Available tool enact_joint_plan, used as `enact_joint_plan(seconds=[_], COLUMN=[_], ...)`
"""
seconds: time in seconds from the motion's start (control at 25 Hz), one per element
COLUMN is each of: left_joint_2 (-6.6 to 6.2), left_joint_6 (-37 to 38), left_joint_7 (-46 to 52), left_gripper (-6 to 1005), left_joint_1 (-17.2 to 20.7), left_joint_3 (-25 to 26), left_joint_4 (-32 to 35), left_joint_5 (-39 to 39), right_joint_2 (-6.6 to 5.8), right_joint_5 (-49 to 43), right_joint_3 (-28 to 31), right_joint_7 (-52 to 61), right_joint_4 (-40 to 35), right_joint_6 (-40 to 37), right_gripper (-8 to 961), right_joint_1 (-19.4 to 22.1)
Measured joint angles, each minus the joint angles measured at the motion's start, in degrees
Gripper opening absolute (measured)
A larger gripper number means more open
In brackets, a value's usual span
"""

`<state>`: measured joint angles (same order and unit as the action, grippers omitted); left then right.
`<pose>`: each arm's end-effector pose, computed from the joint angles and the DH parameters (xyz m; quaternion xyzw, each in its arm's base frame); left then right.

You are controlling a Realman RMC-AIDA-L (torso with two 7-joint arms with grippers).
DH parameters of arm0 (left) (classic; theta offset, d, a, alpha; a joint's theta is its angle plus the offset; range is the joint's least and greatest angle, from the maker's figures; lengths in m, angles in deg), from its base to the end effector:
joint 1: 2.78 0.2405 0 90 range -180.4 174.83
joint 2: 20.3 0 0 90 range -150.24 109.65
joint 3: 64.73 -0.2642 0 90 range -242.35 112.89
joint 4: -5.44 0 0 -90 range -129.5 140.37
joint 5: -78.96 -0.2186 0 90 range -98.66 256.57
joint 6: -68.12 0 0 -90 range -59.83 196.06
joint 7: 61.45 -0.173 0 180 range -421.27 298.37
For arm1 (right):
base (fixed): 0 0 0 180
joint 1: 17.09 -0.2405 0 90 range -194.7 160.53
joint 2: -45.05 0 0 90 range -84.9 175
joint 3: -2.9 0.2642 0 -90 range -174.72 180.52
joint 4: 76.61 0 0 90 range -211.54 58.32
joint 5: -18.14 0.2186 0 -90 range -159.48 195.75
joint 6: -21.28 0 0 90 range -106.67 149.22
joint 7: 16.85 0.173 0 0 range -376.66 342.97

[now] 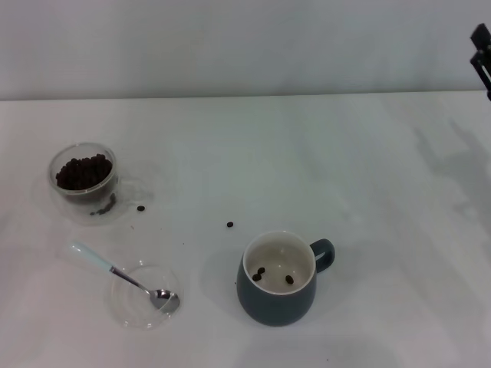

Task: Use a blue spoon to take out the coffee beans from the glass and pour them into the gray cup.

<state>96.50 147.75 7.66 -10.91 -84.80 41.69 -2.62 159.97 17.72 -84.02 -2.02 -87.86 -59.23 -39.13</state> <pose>-0.4124 0.2768 0.1263 -0.6794 -0.3280 -0.3676 0.5437 0.3211 0.3623 0.0505 -0.6797 0.1022 0.3748 0.6222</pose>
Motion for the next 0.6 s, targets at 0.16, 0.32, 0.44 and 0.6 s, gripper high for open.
enact_joint_plan(seconds=[0.16,0.32,0.44,0.6], left_joint_2=[1.01,1.51,1.52,1.51], left_joint_6=[-0.5,-2.1,-3.3,-3.9], left_joint_7=[-5.4,-9.2,-11.1,-12.8], left_gripper=[763,763,763,763], left_joint_1=[0.0,-0.3,-0.4,-0.4], left_joint_3=[3.0,4.5,4.5,5.8], left_joint_4=[0.5,0.5,0.5,0.2], left_joint_5=[0.5,0.6,0.8,1.2], right_joint_2=[-0.02,0.01,0.13,0.27], right_joint_5=[-0.7,-0.9,-1.4,-1.5], right_joint_3=[0.0,-0.4,-1.4,-1.7], right_joint_7=[-0.2,0.0,0.2,0.0], right_joint_4=[0.0,0.2,0.5,0.5], right_joint_6=[-1.2,-1.6,-3.2,-5.4], right_gripper=[695,695,695,695], right_joint_1=[1.0,1.7,1.9,2.4])
